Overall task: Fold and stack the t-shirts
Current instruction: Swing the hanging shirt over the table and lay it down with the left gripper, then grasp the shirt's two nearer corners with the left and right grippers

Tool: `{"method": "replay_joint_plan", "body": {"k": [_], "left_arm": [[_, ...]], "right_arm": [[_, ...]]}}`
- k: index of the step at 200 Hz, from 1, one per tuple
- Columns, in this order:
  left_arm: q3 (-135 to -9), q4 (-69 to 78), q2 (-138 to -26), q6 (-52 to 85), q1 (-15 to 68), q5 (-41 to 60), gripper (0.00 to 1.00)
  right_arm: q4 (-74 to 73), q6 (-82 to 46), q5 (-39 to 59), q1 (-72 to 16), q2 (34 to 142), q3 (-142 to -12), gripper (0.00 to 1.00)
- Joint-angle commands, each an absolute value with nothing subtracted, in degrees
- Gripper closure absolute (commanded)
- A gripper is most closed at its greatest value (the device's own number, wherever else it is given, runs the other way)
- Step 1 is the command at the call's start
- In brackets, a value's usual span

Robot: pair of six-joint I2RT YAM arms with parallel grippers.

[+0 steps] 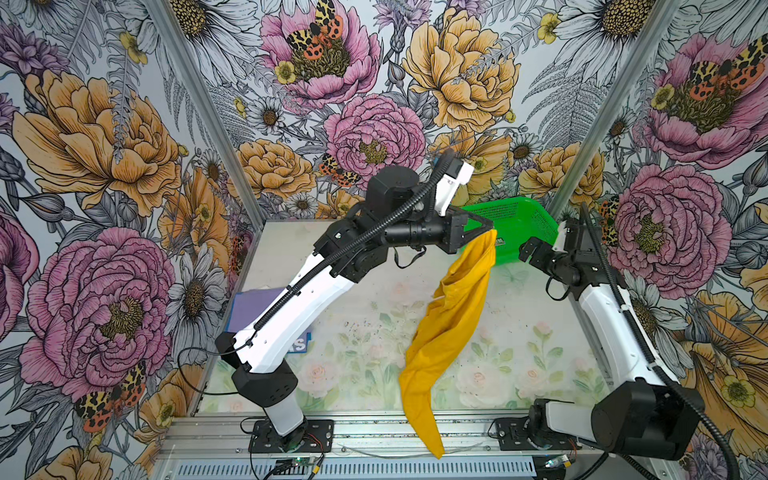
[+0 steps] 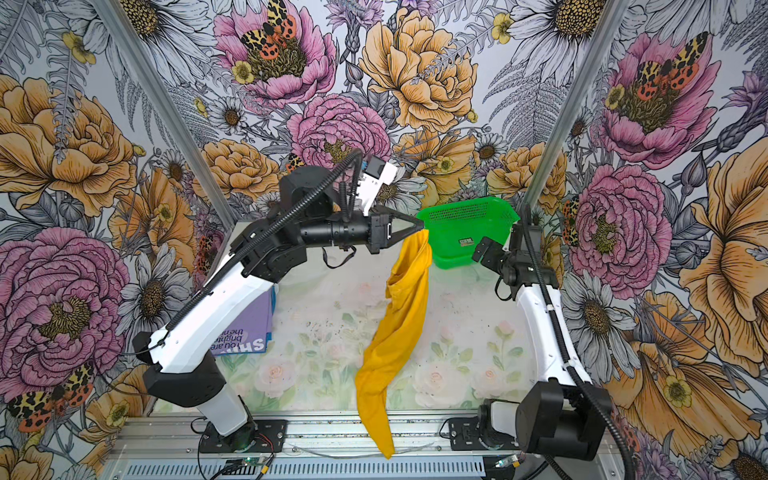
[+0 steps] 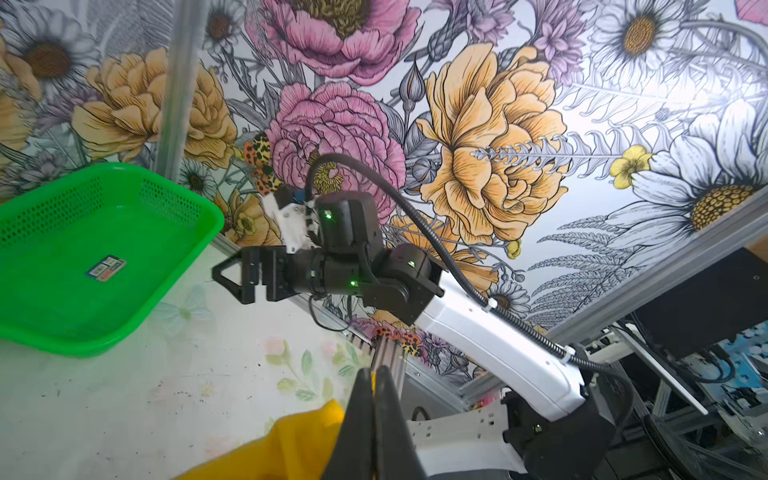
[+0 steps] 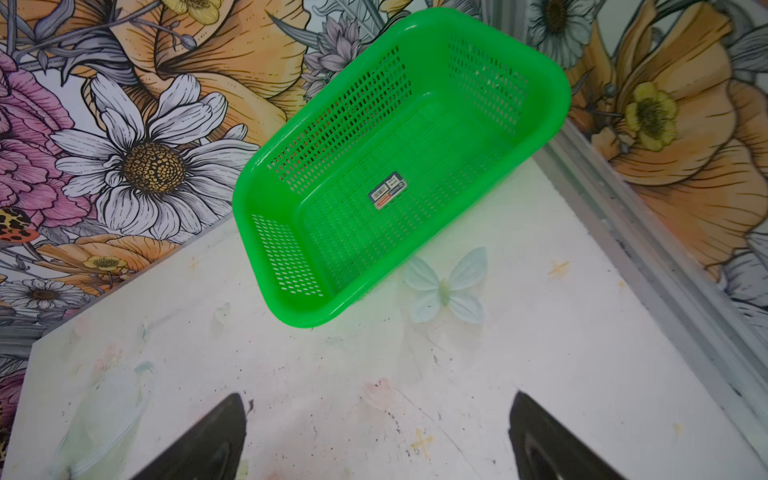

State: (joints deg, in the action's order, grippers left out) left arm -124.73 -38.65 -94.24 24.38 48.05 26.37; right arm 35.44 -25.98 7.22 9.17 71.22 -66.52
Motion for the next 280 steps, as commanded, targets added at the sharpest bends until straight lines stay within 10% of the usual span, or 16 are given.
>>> {"method": "replay_joint_plan", "body": {"k": [1,31,45,59,169,280], "left_arm": [[-113.7,-31.8,-84.2,28.8,35.9,23.6,1.0],[-91.5,-28.3,-77.7,31.7,13.4,23.4,1.0],[-84.9,-29.5,-79.7,28.5,6.7,22.8,0.34],[-81.6,-33.0,-83.0,25.8,2.8,26.3,0.02],[-55.5,-31.4,-68.9,23.9,14.6,21.3,0.01],[-97.3,-42.1,-113.7,13.4,20.9,10.2,0.09]], "right_arm": [[38.9,-23.3,8.7,9.5,69.2,-64.2,0.0],[39.5,-23.4,11.7,8.3,66.5,-63.6,0.01],[40.6,-22.4,11.3,5.5,65.3,-62.9,0.0],[42.4,-22.3,9.5,1.3,63.7,-61.7,0.0],[38.5,-32.8,-3.0,-10.5,73.0,-45.2,0.02],[29.6,-34.1,-4.7,-4.8,92.7,-49.7,0.46]]}}
